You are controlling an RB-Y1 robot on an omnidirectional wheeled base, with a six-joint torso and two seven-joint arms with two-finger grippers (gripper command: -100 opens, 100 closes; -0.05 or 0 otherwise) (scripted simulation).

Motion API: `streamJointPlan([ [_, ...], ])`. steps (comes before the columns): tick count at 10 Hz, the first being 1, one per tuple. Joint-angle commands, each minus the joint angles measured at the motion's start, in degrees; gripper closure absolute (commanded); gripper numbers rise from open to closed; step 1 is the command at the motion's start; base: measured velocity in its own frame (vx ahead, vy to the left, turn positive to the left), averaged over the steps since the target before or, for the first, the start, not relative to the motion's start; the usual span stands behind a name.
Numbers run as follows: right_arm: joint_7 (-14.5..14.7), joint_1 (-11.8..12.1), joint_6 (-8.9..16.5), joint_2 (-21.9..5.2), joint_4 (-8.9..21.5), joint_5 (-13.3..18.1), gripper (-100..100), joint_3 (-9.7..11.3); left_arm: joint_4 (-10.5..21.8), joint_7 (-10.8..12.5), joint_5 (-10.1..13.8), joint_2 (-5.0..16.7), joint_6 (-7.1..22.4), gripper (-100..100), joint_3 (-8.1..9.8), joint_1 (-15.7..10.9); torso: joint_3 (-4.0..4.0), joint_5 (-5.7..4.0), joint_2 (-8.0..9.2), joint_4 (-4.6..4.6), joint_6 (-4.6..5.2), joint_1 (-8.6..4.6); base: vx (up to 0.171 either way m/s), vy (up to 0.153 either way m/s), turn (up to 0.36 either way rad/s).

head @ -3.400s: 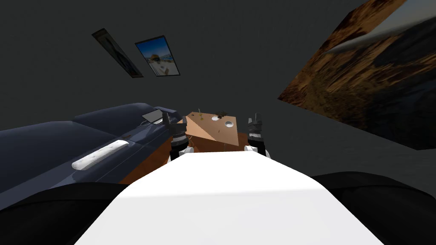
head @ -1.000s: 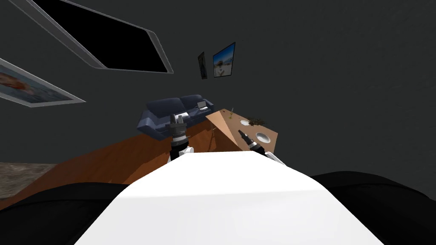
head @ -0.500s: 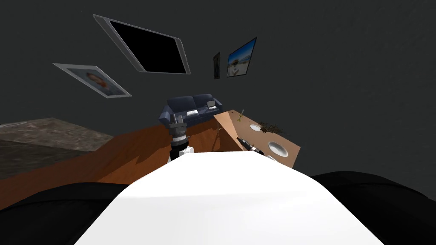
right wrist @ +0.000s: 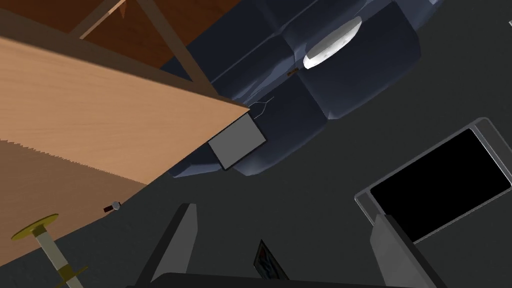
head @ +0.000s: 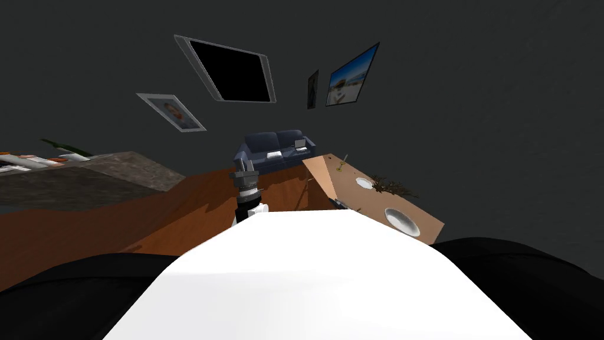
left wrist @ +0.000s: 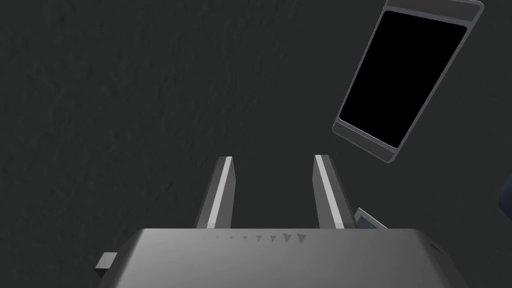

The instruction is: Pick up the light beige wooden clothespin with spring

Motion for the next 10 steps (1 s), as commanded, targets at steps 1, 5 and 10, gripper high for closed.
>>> streamJointPlan([
  [1,0.28,0.17,-0.59,-1.82,2.86,1.13,-100,1.63,0.0,0.0,0.0,0.0,0.0,0,0.0,0.0,0.0,0.0,0.0,0.0,0.0,0.0,0.017,0.003,0.334],
  [5,0.57,0.52,-0.32,-3.58,7.31,2.31,-100,3.33,0.0,0.0,0.0,0.0,0.0,0,-0.01,-0.02,-0.01,0.01,-0.02,0.0,-0.08,0.0,0.019,-0.005,0.191],
  [10,1.39,1.44,0.65,-8.76,16.01,5.86,-100,8.48,0.0,0.0,0.0,0.0,0.0,0,0.0,0.0,-0.03,-0.01,-0.05,-0.01,-0.01,-0.06,0.025,-0.015,0.254],
])
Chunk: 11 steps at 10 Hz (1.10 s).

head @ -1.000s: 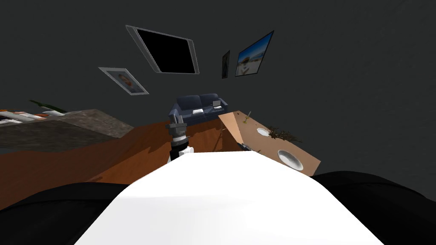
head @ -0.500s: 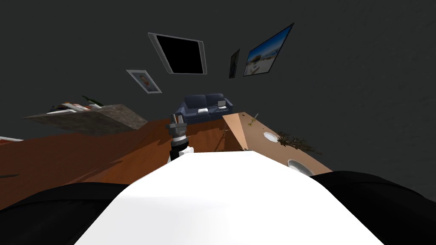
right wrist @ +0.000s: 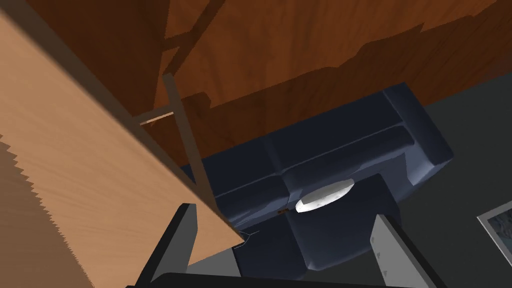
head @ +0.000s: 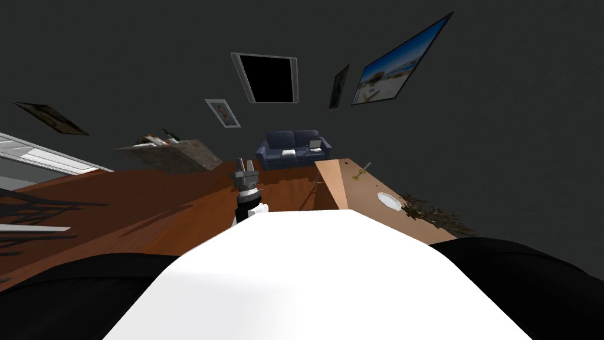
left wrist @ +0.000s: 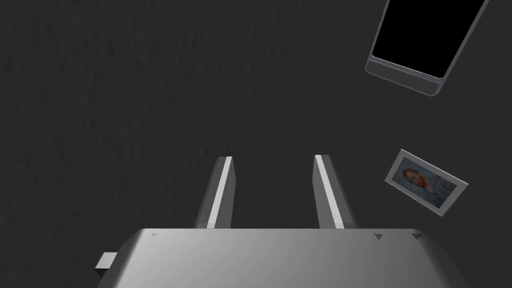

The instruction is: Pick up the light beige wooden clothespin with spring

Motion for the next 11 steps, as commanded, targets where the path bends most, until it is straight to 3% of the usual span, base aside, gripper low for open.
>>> streamJointPlan([
  [1,0.19,0.7,0.99,-2.75,2.86,1.69,-100,2.47,0.0,0.0,0.0,0.0,0.0,0,0.0,0.0,0.0,0.0,0.0,0.0,0.0,0.0,0.028,-0.028,0.431],
  [2,0.19,0.7,0.99,-2.75,3.67,1.69,-100,2.47,0.0,0.0,0.0,0.0,0.0,0,0.0,0.0,-0.01,0.0,-0.01,0.0,0.01,-0.03,0.018,-0.031,0.18],
  [3,0.44,0.94,1.37,-4.26,5.44,2.82,-100,4.09,0.0,0.0,0.0,0.0,0.0,0,0.01,0.01,0.0,-0.02,0.0,0.0,0.05,-0.03,0.011,-0.024,0.31],
  [4,0.44,0.94,1.37,-4.26,6.39,2.82,-100,4.09,0.0,0.0,0.0,0.0,0.0,0,0.0,0.0,0.01,-0.01,0.01,0.01,0.0,-0.02,0.012,-0.025,0.137],
  [7,0.92,1.37,2.19,-6.91,11.59,4.98,-100,7.13,0.0,0.0,0.0,0.0,0.0,0,0.01,0.01,0.02,-0.01,0.04,0.01,0.07,0.0,0.01,-0.023,0.212],
  [9,0.92,1.37,2.19,-6.91,11.59,4.98,-100,7.13,0.0,0.0,0.0,0.0,0.0,0,0.01,0.01,0.02,-0.01,0.04,0.01,0.08,0.0,0.004,-0.02,0.037],
  [11,1.35,1.74,3.06,-8.92,16.41,6.98,-100,10.01,0.0,0.0,0.0,0.0,0.0,0,0.0,0.0,0.04,0.0,0.07,0.02,0.02,0.04,-0.003,-0.021,0.281],
])
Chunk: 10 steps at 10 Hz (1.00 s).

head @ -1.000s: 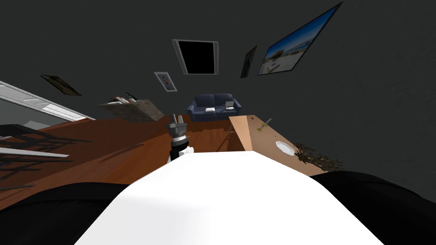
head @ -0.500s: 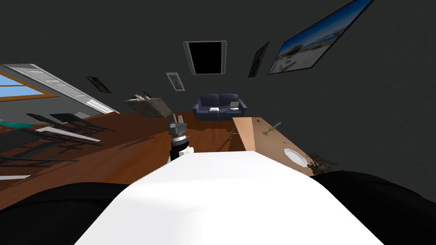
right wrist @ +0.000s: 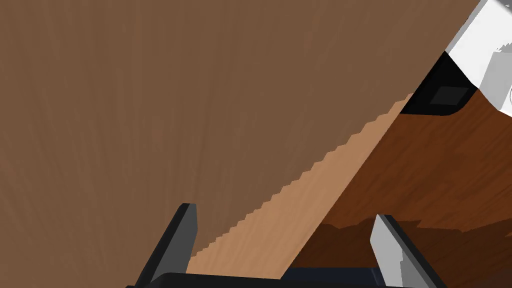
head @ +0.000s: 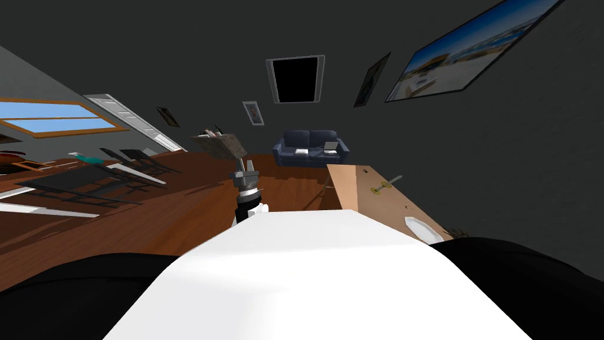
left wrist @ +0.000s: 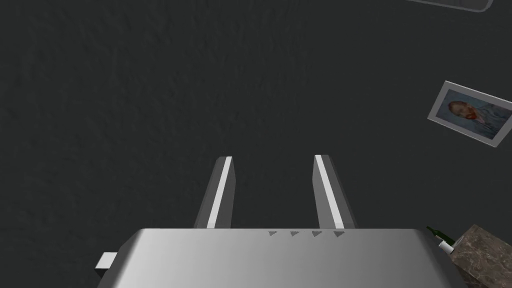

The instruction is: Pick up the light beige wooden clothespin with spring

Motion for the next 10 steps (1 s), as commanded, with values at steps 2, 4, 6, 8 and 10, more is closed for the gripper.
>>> streamJointPlan([
  [2,0.88,-0.06,-0.41,0.39,3.18,0.68,-100,0.48,0.0,0.0,0.0,0.0,0.0,0,0.01,0.01,0.01,-0.04,0.01,0.01,0.06,-0.03,0.001,-0.031,0.033],
  [4,1.06,0.1,0.02,-0.31,5.37,1.6,-100,1.91,0.0,0.0,0.0,0.0,0.0,0,0.0,0.0,0.0,-0.02,-0.01,0.01,0.0,0.04,0.0,-0.017,0.151],
  [6,1.35,0.34,0.82,-1.18,8.99,3.25,-100,4.67,0.0,0.0,0.0,0.0,0.0,0,0.0,0.0,0.01,-0.02,0.01,0.01,0.02,0.02,-0.009,-0.03,0.194],
  [8,1.47,0.44,1.16,-1.39,10.59,3.96,-100,5.92,0.0,0.0,0.0,0.0,0.0,0,0.01,0.01,0.03,-0.03,0.05,0.01,0.04,-0.03,-0.012,-0.035,0.108],
  [10,1.57,0.52,1.47,-1.49,11.93,4.57,-100,7.04,0.0,0.0,0.0,0.0,0.0,0,0.01,0.01,0.01,-0.03,0.01,0.01,0.07,0.06,-0.001,-0.011,0.041],
])
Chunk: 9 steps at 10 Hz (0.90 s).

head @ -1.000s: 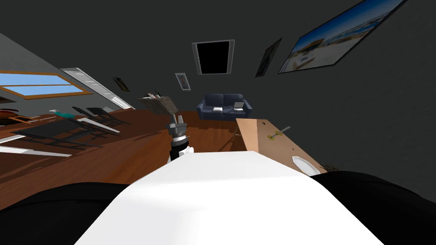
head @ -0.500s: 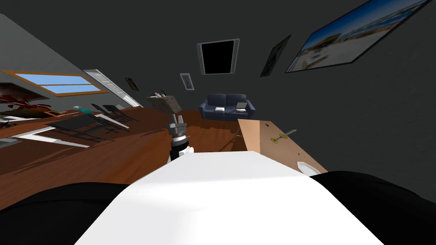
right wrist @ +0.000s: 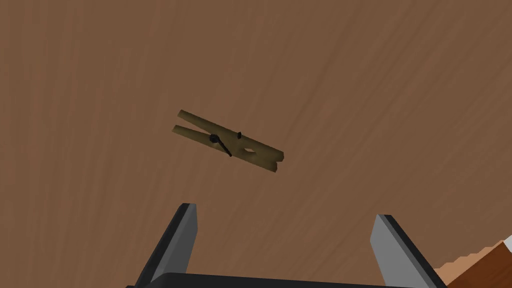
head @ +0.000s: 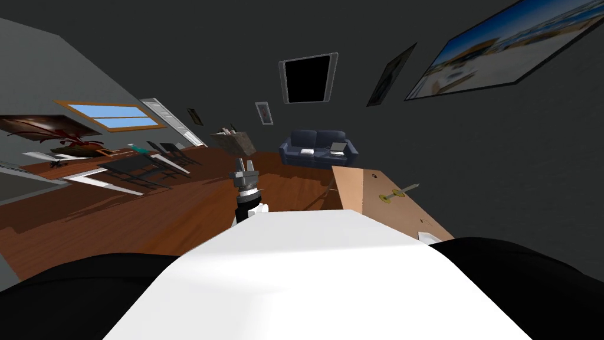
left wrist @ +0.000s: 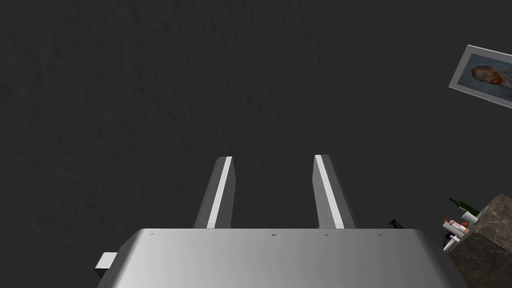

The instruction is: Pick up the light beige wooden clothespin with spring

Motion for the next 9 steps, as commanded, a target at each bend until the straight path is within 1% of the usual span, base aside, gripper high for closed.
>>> streamJointPlan([
  [1,0.41,0.09,-0.02,0.27,2.35,0.78,-100,1.18,0.0,0.0,0.0,0.0,0.0,0,0.0,0.0,0.0,0.0,0.0,0.0,0.0,0.0,-0.003,-0.023,0.124],
  [2,0.51,0.2,0.32,0.41,3.71,1.43,-100,2.38,0.0,0.0,0.0,0.0,0.0,0,0.0,0.0,0.0,-0.01,0.0,0.0,0.02,-0.04,-0.012,-0.031,0.13],
  [3,0.66,0.0,-0.24,0.67,3.5,1.06,-100,1.51,0.0,0.0,0.0,0.0,0.0,0,0.0,0.0,0.02,-0.01,0.04,0.0,0.02,-0.06,-0.008,-0.018,0.025],
  [4,0.75,0.06,-0.2,0.65,3.63,1.11,0,1.59,0.0,0.0,0.0,0.0,0.0,0,0.0,0.01,0.02,-0.02,0.02,0.01,0.04,-0.02,0.0,0.0,0.0],
  [5,1.0,-0.44,0.37,2.27,4.62,1.3,-100,1.85,0.0,0.0,0.0,0.0,0.0,0,0.0,0.01,0.0,0.0,0.01,0.0,0.04,0.03,-0.003,-0.019,0.053],
  [8,1.5,-1.42,1.51,5.51,6.63,1.68,-100,2.39,0.0,0.0,0.0,0.0,0.0,0,0.01,0.0,0.02,-0.05,0.02,0.01,0.03,-0.15,-0.006,-0.05,0.058],
  [9,1.26,-1.01,1.58,4.74,5.69,1.61,-100,2.36,0.0,0.0,0.0,0.0,0.0,0,0.01,0.01,0.01,-0.04,0.01,0.0,0.03,-0.13,0.001,-0.019,0.009],
])
